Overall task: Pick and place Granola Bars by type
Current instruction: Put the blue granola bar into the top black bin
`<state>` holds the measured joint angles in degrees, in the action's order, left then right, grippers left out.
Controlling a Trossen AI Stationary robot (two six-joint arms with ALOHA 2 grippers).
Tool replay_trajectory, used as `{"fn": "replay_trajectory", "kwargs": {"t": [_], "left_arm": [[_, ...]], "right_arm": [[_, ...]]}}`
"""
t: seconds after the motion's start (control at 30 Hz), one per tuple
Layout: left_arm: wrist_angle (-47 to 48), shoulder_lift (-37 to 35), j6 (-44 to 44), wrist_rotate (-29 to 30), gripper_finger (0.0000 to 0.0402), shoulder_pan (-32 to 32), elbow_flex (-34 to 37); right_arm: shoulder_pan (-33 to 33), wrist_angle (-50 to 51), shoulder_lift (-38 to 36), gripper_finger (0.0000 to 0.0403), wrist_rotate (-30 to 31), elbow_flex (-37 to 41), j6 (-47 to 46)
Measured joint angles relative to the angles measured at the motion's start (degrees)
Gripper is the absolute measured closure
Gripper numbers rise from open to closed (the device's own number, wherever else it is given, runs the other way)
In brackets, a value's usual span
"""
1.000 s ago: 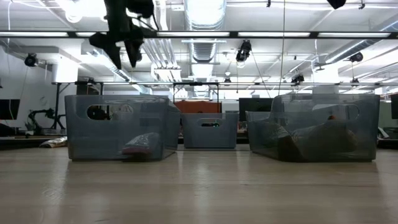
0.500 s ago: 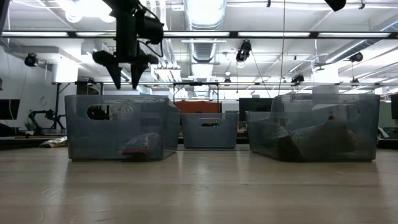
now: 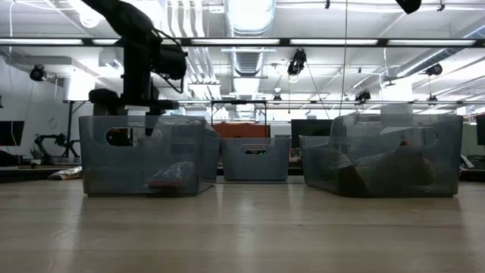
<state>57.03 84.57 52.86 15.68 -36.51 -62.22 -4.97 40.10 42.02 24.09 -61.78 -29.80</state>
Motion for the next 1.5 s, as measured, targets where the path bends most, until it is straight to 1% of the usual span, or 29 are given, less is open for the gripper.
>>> {"fn": "replay_trajectory", "kwargs": {"t": [0.27, 0.43, 0.57, 0.8, 1.13, 1.33, 1.5], "left_arm": [[-6.2, -0.5, 4.3, -0.2, 0.0166, 1.9, 4.6], [-10.2, -0.4, 7.0, 1.3, 0.0166, 2.2, 7.4], [-11.1, -0.4, 7.6, 1.9, 0.0166, 2.2, 9.8], [-18.6, -0.4, 10.0, 2.3, 0.0166, 2.1, 14.3], [-23.4, -0.4, 10.8, 3.2, 0.0166, 2.1, 17.8], [-28.6, -0.3, 8.7, 4.3, 0.0166, 2.0, 19.6], [-29.2, -0.3, 9.4, 4.4, 0.0166, 2.0, 21.0]], "right_arm": [[0.0, 0.0, 0.1, 0.0394, 0.0, 0.0, -0.1], [0.0, 0.0, 0.1, 0.0394, 0.0, 0.0, -0.2], [0.0, 0.0, 0.1, 0.0394, 0.0, 0.0, -0.2], [0.0, -0.1, 0.1, 0.0394, 0.1, 0.0, -0.2], [0.0, -0.1, 0.1, 0.0394, 0.1, 0.0, -0.2], [0.0, -0.1, 0.1, 0.0394, 0.1, 0.0, -1.3], [0.0, -0.1, 0.1, 0.0394, 0.1, 0.0, -2.2]]}}
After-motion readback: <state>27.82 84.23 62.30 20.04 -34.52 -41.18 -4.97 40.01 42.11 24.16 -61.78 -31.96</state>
